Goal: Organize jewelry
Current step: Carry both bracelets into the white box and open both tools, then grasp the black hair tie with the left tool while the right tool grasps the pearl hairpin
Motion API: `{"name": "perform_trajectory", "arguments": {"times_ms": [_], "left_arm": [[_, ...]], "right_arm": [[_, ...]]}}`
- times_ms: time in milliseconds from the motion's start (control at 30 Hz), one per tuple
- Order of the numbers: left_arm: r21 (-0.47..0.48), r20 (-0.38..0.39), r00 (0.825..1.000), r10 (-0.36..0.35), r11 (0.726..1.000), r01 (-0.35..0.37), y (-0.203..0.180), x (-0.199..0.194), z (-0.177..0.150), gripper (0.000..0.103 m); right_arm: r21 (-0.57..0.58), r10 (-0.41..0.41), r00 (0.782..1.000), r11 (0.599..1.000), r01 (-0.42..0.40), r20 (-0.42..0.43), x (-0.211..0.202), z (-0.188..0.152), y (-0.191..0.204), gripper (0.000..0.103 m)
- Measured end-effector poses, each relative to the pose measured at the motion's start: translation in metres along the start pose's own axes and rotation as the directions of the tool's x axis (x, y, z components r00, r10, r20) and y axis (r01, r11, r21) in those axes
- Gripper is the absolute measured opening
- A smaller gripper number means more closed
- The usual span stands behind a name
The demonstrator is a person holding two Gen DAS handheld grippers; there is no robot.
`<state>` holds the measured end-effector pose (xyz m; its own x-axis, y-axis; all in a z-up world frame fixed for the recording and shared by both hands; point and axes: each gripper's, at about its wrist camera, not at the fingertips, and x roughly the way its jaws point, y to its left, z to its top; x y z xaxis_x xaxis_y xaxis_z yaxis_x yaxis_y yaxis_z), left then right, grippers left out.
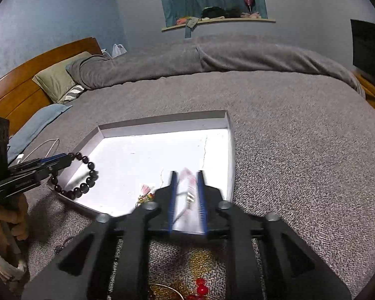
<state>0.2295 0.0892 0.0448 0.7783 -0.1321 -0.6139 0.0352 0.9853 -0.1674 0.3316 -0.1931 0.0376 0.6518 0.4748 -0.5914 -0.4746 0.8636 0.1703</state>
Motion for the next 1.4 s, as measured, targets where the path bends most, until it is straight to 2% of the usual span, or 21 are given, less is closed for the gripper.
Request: {"name": "perform_trajectory", "arguments": {"times_ms": [33, 133, 267, 333, 500, 733, 867, 933, 1400], "left_arm": [[0.001, 0.01, 1.0, 0.001, 1.0, -0.001, 0.0, -0.004, -0.001, 0.052], [0.0, 0.027, 1.0, -0.004, 1.0, 0.004, 0.0, -0.015, -0.004, 0.063], [0.028, 0.061, 0.998, -0.006, 1.0, 0.004, -0.005, -0.034, -0.008, 0.073], [0.032, 0.072, 0.997, -0.014, 0.999, 0.011, -0.005, -0.042, -0.011, 0.076], [0.025, 0.069, 0.997, -0.037, 0.999, 0.036, -0.006, -0.05, -0.018, 0.078], [0.072, 0.016, 0.993, -0.117, 0.991, 0.115, -0.024, -0.056, -0.04, 0.078], [0.111, -0.001, 0.987, -0.16, 0.981, 0.159, -0.035, -0.059, -0.049, 0.079], [0.121, -0.005, 0.986, -0.169, 0.978, 0.169, -0.039, -0.06, -0.053, 0.079], [0.225, -0.053, 0.969, -0.242, 0.942, 0.247, -0.077, -0.054, -0.072, 0.079]], "right_arm": [[0.002, -0.003, 1.0, 1.0, 0.003, 0.004, -0.001, 0.0, -0.001, 0.037], [0.016, -0.007, 1.0, 1.0, 0.007, 0.021, -0.008, 0.0, -0.004, 0.041], [0.018, -0.009, 0.999, 1.0, 0.008, 0.044, -0.023, -0.004, -0.007, 0.042], [0.022, -0.01, 0.999, 1.0, 0.009, 0.049, -0.03, -0.009, -0.008, 0.047], [0.023, -0.014, 0.999, 1.0, 0.013, 0.046, -0.044, -0.021, -0.009, 0.048], [0.074, -0.006, 1.0, 0.997, 0.004, 0.019, -0.066, -0.052, -0.019, 0.048], [0.07, 0.006, 1.0, 0.998, -0.007, 0.014, -0.078, -0.07, -0.021, 0.056], [0.079, 0.025, 1.0, 0.997, -0.027, 0.018, -0.083, -0.077, -0.024, 0.056], [0.057, 0.104, 0.994, 0.993, -0.103, -0.022, -0.075, -0.083, -0.016, 0.056]]}}
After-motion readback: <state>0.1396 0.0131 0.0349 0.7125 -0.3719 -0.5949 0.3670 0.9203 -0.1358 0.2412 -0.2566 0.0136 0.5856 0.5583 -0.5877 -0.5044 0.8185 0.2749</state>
